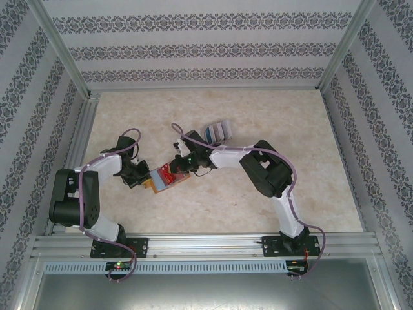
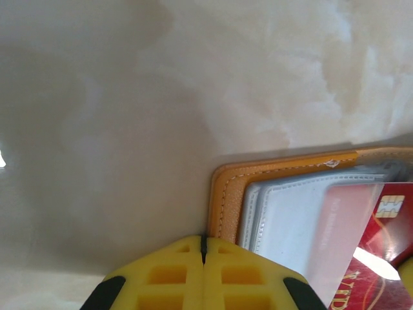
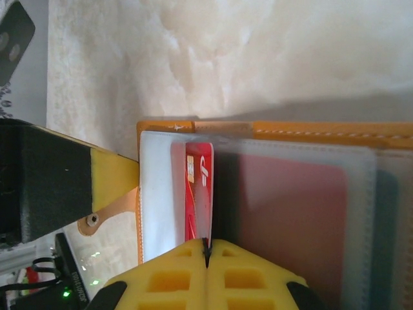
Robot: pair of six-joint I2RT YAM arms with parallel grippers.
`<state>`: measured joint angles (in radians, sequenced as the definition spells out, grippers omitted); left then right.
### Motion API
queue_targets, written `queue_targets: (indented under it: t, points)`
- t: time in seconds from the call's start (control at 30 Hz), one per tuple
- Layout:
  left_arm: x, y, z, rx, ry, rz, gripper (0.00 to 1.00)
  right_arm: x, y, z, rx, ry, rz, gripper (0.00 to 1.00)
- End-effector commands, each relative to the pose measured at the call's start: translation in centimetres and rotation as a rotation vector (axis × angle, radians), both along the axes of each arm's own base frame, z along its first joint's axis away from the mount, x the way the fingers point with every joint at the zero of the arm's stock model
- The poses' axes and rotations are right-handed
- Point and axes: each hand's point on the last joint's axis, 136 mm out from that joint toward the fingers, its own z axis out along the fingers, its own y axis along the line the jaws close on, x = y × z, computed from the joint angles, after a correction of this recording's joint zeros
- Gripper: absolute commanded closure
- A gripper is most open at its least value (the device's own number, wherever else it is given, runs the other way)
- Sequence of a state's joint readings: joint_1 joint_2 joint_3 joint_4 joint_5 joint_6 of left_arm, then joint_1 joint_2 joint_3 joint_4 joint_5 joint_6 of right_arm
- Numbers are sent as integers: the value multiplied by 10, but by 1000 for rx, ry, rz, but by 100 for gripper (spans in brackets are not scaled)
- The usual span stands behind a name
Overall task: Put the credit cards into the card holder
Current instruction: Insert the credit card into the card slot.
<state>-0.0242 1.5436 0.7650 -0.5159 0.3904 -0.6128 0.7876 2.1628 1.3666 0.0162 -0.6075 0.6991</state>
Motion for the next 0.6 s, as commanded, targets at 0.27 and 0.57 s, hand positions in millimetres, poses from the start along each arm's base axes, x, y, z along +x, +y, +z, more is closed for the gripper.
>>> queue_targets:
  t: [0.27, 0.57]
  points:
    - [-8, 6, -18, 31, 34, -6, 99, -10, -11, 4, -147, -94, 44, 80]
    - [-6, 5, -16, 28, 31, -6, 99, 1, -23, 31, -158, -148, 28, 62]
